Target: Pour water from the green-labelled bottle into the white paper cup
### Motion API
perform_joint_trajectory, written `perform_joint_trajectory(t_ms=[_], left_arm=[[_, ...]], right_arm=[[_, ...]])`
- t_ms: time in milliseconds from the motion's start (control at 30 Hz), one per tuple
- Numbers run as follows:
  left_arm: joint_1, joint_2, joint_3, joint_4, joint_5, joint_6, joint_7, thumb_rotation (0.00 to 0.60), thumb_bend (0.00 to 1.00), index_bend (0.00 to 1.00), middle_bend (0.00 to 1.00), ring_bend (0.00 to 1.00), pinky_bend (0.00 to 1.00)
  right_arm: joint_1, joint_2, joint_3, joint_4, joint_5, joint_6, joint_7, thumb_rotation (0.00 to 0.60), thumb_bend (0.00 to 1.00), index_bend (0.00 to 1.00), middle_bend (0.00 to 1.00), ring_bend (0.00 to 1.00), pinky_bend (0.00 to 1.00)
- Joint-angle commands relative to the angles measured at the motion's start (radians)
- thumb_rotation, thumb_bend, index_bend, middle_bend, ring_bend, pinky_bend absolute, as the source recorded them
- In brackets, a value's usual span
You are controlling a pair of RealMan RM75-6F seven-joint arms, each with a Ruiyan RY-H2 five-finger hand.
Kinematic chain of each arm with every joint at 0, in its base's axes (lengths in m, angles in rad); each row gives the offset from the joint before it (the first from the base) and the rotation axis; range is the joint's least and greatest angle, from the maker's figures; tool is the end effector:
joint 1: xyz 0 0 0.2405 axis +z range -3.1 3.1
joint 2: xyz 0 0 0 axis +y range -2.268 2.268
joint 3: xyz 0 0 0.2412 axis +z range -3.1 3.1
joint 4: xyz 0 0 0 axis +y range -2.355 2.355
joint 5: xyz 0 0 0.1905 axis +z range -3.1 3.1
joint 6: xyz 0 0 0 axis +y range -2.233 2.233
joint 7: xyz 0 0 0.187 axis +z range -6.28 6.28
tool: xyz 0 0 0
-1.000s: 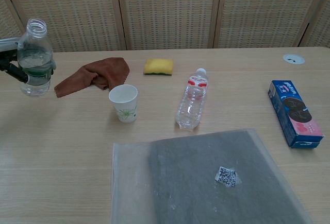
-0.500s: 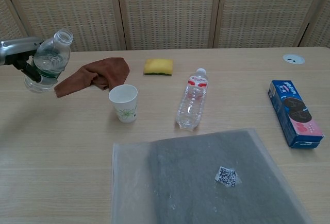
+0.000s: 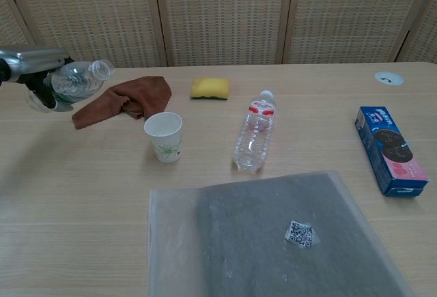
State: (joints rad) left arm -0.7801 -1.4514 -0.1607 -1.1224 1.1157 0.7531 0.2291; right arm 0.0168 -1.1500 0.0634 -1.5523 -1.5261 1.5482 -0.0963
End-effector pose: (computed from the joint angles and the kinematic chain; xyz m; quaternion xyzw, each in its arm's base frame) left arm -0.2169 0.4349 0.0455 -0.7478 -0.3397 -0.2556 0.5100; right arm -0.3022 -0.2038 0.1775 0.5952 -0.3429 0.3581 0.6324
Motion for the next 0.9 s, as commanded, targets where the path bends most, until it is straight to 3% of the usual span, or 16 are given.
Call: perform_joint_trajectory(t_ms=[33, 400, 900], left_arm=[[-0.019, -0.014, 0.014, -0.013, -0.049, 0.007, 0.109, 0.600, 0.61, 0.69, 0.52, 0.33, 0.35], [-0.054, -0.049, 0.010, -0.028, -0.147, 0.023, 0.257, 0.600, 0.61, 0.69, 0.52, 0.33, 0.35], [-0.091, -0.111, 0.039, 0.041, -0.235, 0.024, 0.405, 0.600, 0.61, 0.69, 0.52, 0.33, 0.35]], right_arm=[[0.001, 0.002, 0.001, 0.001, 0.004, -0.002, 0.006, 0.600, 0.00, 0.02, 0.00, 0.00, 0.00], [0.003, 0.008, 0.006, 0.006, 0.016, -0.010, 0.029, 0.600, 0.00, 0.02, 0.00, 0.00, 0.00], [0.003, 0.017, 0.009, 0.007, 0.021, -0.008, 0.059, 0.600, 0.00, 0.02, 0.00, 0.00, 0.00]])
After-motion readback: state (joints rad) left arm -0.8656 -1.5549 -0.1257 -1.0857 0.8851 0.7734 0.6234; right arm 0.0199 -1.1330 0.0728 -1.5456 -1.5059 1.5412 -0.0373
